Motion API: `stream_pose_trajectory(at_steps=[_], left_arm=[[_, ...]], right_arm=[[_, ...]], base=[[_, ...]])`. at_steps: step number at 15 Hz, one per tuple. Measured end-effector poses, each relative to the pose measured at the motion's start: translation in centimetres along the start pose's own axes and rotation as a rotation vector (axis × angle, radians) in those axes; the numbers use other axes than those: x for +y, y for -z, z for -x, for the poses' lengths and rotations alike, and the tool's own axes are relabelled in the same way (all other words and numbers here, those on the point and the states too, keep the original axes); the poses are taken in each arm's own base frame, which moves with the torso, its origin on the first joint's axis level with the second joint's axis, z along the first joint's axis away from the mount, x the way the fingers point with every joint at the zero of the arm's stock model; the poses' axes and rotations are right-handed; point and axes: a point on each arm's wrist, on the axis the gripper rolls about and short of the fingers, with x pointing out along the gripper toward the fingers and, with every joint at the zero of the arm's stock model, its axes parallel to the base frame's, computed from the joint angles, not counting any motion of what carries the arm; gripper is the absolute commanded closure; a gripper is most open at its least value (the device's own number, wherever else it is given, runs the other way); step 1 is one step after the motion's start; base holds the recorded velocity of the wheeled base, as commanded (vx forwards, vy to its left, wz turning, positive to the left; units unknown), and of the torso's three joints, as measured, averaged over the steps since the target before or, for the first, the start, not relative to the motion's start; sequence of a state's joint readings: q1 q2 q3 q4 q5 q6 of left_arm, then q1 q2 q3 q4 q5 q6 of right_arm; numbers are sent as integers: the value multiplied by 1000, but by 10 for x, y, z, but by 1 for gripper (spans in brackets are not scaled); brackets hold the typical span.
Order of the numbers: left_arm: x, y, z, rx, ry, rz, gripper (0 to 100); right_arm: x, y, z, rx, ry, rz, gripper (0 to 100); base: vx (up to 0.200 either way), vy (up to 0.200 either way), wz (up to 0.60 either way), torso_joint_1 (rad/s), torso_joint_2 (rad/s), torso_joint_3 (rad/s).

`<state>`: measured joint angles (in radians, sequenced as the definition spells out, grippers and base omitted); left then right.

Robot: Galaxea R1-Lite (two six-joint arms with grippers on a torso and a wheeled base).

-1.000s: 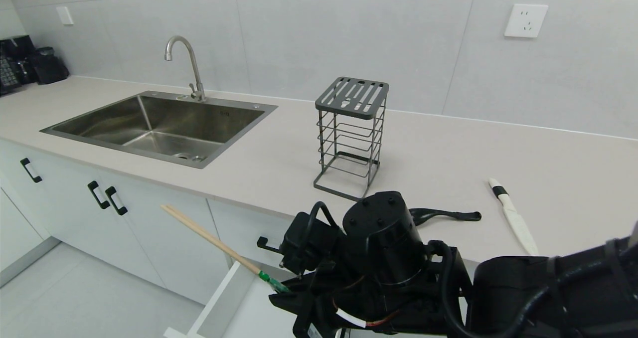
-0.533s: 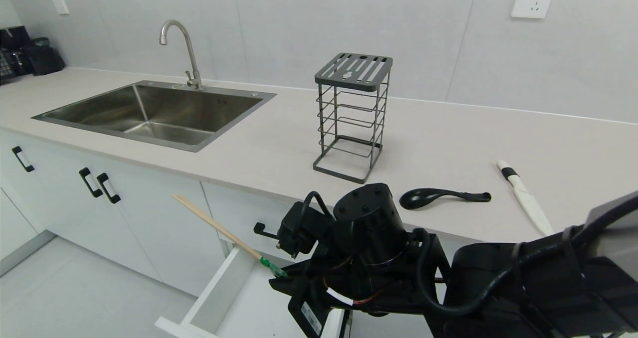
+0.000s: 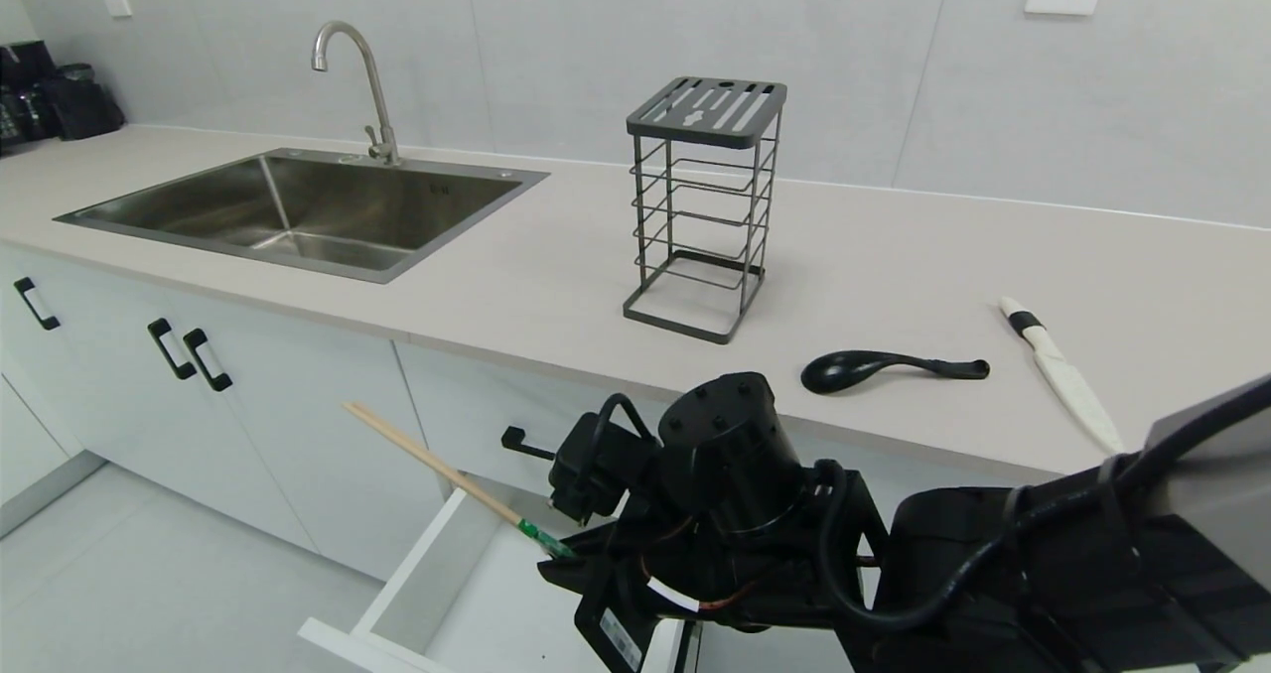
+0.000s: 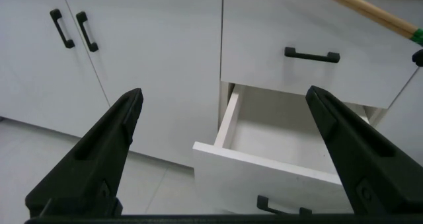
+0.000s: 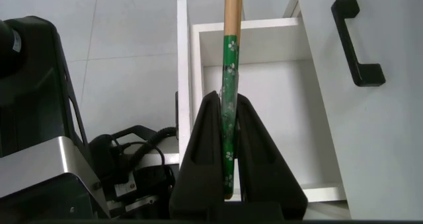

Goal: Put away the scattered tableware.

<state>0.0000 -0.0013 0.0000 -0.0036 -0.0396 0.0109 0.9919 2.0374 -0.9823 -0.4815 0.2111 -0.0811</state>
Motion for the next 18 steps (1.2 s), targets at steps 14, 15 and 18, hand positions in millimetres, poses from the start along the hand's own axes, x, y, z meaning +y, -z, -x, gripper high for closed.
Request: stream_pose_trajectory(at_steps=[14,15,18], left_arm=[[0,0,0,-1,0,0,0],[0,0,0,-1,0,0,0],[0,0,0,-1,0,0,0]], right_arm=[[-4,6,-13,23,0,1,100],[-6,8,-14,28,4,1,100],[-10,12,-17,38,12,-4,100]], base=[[0,0,0,-151,252,117],[0,0,0,-203,271,119],[0,0,0,-146,250,85]])
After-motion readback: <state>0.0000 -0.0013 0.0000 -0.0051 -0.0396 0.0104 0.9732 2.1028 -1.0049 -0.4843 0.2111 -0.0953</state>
